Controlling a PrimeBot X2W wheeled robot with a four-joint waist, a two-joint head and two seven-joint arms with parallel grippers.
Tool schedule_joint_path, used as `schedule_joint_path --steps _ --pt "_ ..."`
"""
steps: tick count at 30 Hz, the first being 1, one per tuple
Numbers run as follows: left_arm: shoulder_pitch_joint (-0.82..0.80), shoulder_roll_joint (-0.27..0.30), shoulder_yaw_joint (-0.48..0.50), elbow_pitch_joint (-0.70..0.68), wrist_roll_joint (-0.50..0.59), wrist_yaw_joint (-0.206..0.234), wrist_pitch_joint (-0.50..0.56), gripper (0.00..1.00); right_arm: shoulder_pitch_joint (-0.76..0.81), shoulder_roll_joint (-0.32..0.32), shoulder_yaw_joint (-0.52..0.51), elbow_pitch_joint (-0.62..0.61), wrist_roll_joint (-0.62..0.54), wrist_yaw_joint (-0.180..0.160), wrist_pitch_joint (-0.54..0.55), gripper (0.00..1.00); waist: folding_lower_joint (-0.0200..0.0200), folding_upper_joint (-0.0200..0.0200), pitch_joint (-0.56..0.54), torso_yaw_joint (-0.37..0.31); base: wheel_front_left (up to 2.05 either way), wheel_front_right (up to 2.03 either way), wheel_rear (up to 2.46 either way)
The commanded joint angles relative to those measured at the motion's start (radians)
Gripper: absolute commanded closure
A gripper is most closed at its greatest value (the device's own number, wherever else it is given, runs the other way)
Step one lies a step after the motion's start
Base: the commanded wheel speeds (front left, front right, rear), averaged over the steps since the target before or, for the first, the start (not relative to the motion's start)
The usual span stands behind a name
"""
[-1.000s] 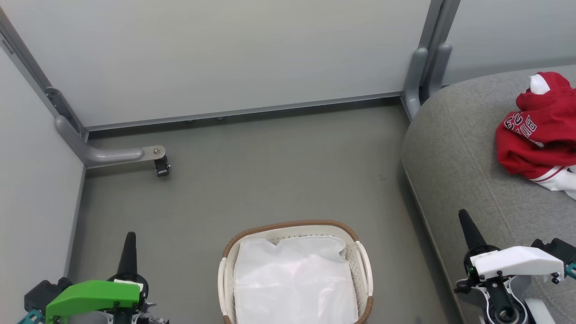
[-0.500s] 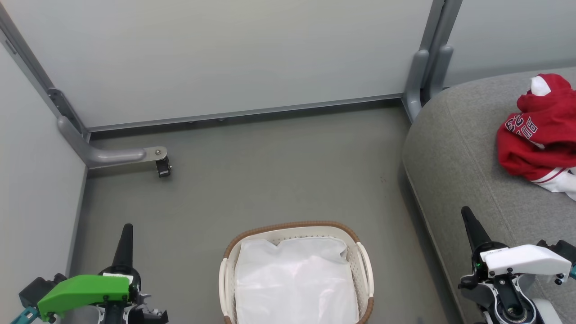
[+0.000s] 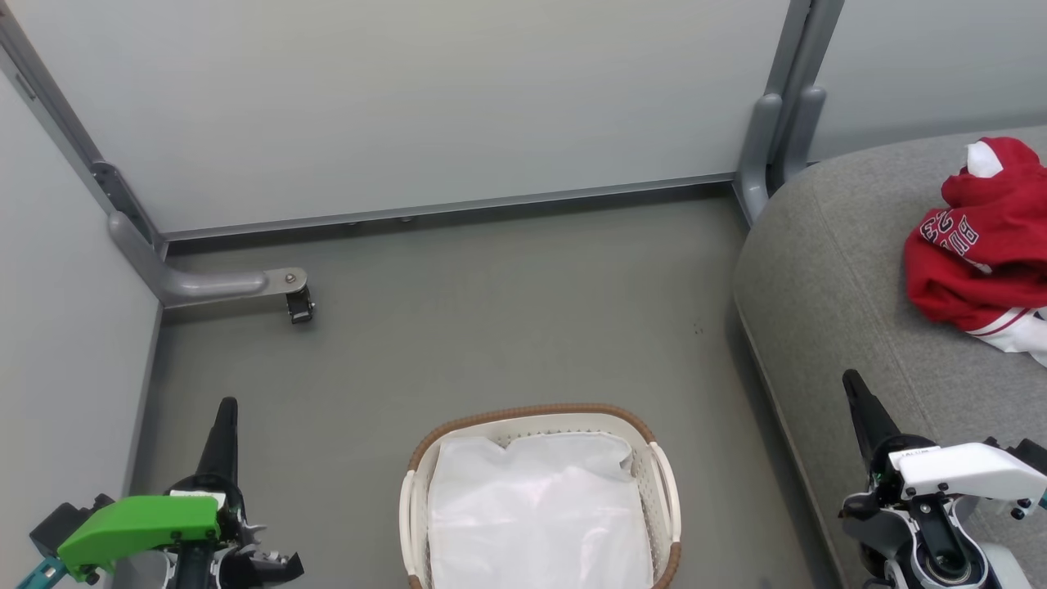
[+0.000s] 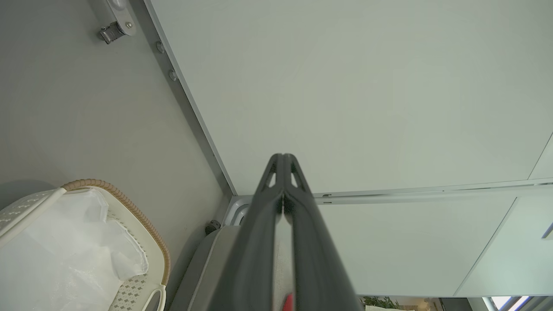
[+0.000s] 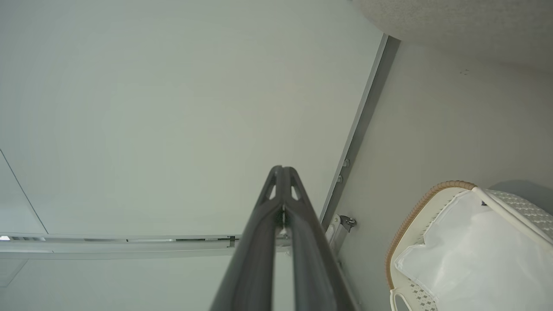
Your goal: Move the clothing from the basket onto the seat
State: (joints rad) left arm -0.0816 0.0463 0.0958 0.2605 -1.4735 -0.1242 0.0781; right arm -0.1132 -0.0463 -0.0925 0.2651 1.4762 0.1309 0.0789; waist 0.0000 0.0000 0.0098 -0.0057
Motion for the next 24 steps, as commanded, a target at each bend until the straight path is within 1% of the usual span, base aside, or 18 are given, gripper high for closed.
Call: schedule_joint_path --steps 1,18,24 --pt "-0.022 0.006 0.006 -0.008 -0.022 -0.007 0.007 1.00 0.006 -0.006 -0.007 -0.009 0.020 0.000 0.006 1.00 0.0000 0.0000 0.000 0.000 0.00 0.00 0.00" --pt "-0.034 0.007 0.020 -0.017 -0.136 -0.009 0.036 1.00 0.009 -0.007 -0.023 -0.023 0.131 0.000 0.037 1.00 0.0000 0.0000 -0.006 0.005 0.00 0.00 0.00" --pt "-0.032 0.007 0.021 -0.017 -0.141 -0.008 0.040 1.00 0.009 -0.007 -0.024 -0.023 0.138 0.000 0.039 1.00 0.0000 0.0000 -0.007 0.006 0.00 0.00 0.00"
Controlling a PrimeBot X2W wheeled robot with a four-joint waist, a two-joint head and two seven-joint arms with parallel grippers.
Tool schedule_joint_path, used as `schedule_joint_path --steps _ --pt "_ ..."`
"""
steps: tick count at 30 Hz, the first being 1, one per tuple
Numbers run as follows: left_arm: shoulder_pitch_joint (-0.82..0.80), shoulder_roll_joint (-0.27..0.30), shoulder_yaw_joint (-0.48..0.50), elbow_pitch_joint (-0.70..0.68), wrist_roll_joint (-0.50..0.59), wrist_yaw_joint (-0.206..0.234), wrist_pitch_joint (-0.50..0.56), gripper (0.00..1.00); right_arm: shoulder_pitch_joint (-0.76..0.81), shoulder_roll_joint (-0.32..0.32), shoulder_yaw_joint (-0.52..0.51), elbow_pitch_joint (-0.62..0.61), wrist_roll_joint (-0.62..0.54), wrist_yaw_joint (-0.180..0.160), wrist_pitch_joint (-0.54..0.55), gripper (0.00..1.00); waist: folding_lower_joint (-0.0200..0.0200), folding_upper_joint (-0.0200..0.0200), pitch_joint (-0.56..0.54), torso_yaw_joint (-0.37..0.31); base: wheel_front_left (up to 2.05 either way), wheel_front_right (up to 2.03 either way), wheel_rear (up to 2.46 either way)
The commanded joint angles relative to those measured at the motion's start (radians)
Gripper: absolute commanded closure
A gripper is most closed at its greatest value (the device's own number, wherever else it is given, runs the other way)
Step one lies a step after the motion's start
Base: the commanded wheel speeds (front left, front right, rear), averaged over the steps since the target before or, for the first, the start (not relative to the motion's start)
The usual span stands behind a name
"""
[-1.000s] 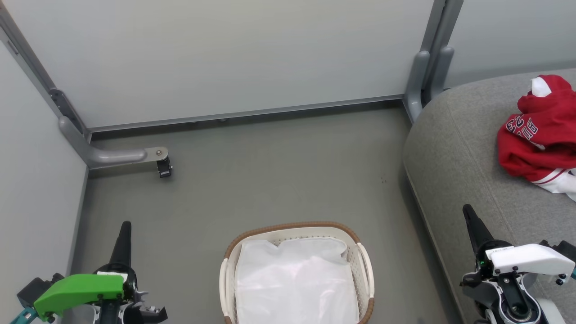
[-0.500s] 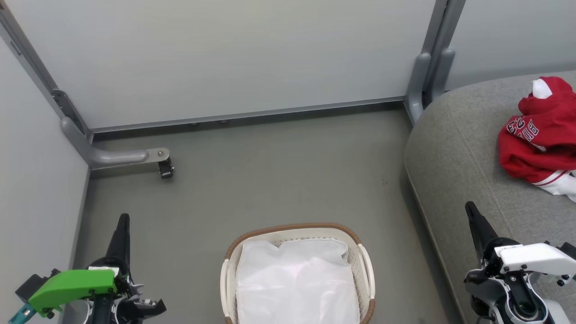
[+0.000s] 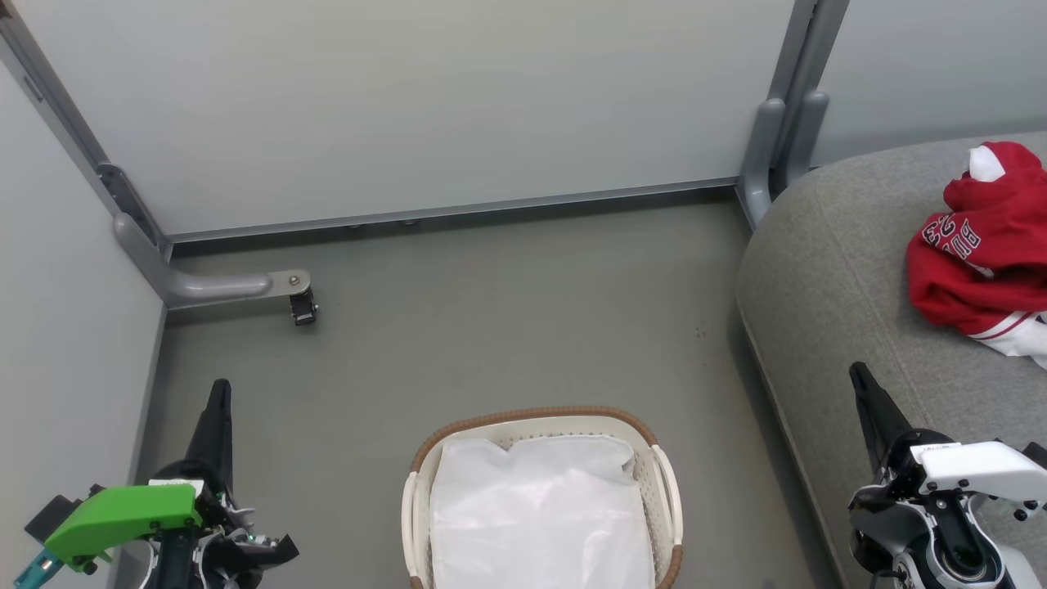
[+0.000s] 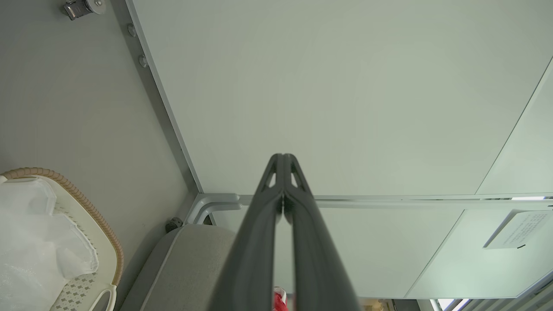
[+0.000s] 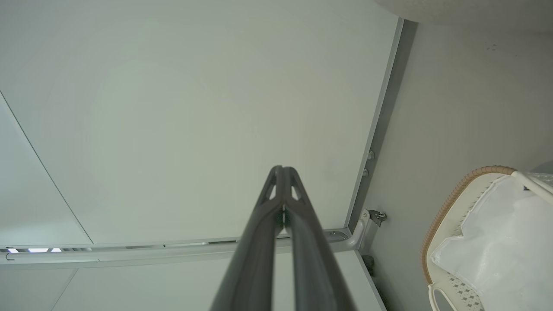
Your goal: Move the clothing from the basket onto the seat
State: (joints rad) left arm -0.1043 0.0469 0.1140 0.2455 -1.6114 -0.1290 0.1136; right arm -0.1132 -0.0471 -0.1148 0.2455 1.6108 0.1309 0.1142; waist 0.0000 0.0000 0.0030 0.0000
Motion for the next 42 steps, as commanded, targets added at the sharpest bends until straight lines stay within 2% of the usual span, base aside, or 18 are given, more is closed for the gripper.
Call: schedule_joint_path --steps 1,42 --pt "-0.010 0.006 0.002 -0.002 -0.003 -0.004 0.005 1.00 0.009 -0.006 -0.002 -0.004 0.004 0.000 0.004 1.00 0.0000 0.0000 0.000 0.000 0.00 0.00 0.00" --pt "-0.010 0.006 0.002 -0.002 -0.003 -0.004 0.004 1.00 0.010 -0.006 -0.001 -0.004 0.004 0.000 0.003 1.00 0.0000 0.0000 0.000 0.000 0.00 0.00 0.00"
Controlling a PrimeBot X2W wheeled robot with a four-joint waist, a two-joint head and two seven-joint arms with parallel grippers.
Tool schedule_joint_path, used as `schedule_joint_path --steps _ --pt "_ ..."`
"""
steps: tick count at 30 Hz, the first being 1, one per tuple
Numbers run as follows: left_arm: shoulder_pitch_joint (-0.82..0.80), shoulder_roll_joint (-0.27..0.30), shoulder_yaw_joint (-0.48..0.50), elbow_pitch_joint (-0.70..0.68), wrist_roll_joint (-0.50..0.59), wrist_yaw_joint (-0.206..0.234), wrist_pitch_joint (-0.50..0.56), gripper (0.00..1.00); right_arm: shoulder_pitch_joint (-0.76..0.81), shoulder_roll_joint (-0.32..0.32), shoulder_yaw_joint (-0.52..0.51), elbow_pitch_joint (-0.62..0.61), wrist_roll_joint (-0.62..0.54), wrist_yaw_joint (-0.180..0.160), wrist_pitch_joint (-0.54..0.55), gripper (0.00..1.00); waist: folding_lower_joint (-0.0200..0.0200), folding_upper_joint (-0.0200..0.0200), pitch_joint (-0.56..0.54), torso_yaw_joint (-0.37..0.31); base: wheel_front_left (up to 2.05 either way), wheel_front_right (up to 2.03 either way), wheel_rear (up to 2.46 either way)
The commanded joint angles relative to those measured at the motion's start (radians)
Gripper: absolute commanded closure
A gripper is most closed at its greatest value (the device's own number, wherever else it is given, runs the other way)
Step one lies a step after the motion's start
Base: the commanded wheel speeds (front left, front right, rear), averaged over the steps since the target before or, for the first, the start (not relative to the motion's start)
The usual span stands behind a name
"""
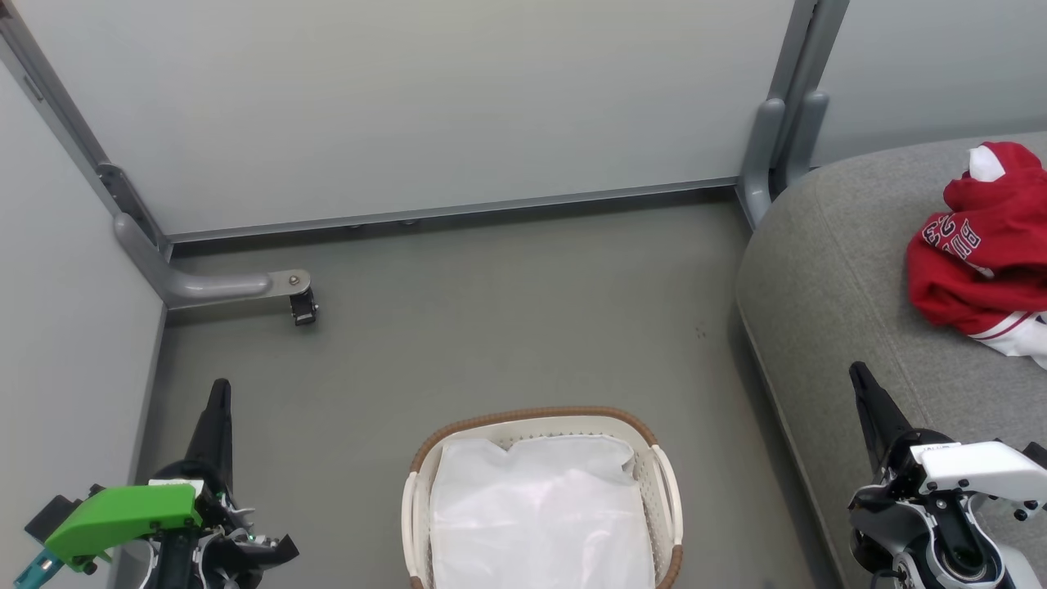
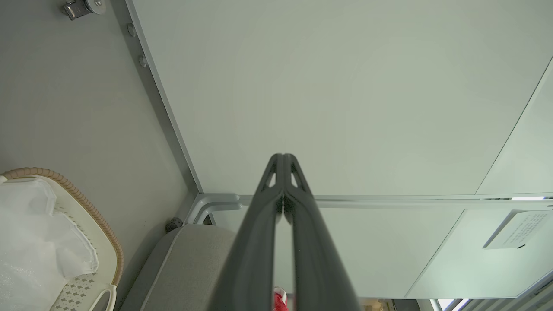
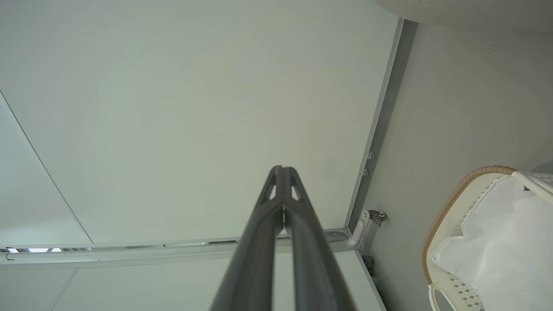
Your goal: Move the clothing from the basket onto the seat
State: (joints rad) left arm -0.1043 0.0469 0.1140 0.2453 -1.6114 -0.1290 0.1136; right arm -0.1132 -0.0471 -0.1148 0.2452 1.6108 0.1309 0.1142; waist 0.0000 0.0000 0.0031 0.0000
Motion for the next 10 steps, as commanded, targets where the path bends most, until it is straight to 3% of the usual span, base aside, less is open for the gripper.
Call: schedule_joint_path --steps 1,10 --pt "-0.010 0.006 0.002 -0.002 -0.003 -0.004 0.004 1.00 0.010 -0.006 -0.001 -0.003 0.004 0.000 0.003 1.00 0.0000 0.0000 0.000 0.000 0.00 0.00 0.00" --pt "-0.010 0.006 0.002 -0.002 -0.003 -0.004 0.004 1.00 0.010 -0.006 -0.001 -0.003 0.004 0.000 0.003 1.00 0.0000 0.0000 0.000 0.000 0.00 0.00 0.00"
